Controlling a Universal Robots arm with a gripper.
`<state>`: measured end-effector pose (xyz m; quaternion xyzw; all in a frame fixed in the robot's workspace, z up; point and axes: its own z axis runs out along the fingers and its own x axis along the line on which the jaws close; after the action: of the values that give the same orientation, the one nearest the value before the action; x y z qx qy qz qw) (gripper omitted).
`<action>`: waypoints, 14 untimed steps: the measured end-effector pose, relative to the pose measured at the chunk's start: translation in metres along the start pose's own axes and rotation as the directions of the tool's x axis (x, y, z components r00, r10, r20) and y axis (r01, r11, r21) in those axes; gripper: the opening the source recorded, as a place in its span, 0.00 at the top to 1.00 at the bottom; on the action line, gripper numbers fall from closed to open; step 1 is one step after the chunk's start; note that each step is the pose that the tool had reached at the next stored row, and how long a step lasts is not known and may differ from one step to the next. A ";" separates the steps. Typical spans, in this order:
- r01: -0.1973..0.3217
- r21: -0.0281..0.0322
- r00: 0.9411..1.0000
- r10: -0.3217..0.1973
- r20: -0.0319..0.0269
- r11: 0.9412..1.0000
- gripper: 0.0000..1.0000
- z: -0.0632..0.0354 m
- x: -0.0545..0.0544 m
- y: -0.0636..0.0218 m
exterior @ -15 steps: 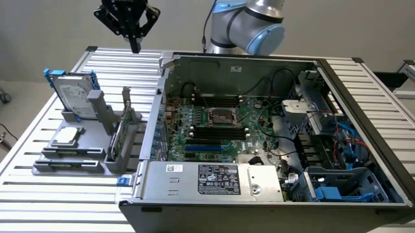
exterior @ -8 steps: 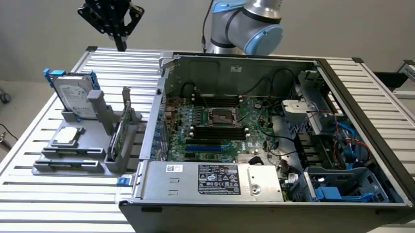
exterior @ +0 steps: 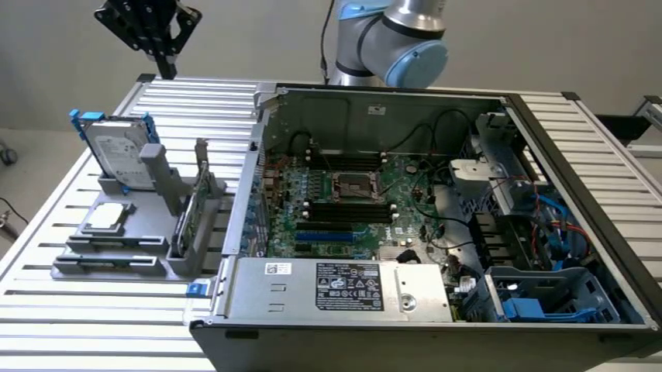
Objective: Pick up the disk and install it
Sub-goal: 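Reach for the disk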
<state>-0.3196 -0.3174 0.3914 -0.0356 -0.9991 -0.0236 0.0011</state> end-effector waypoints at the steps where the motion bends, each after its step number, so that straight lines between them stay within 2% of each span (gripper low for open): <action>1: 0.000 0.000 1.000 0.000 -0.002 1.000 0.89 0.0001 0.005 0.0002; 14: -0.001 0.002 1.000 0.001 -0.027 1.000 0.89 0.0021 0.064 -0.0033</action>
<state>-0.3832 -0.3161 0.3894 -0.0359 -0.9990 -0.0231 0.0146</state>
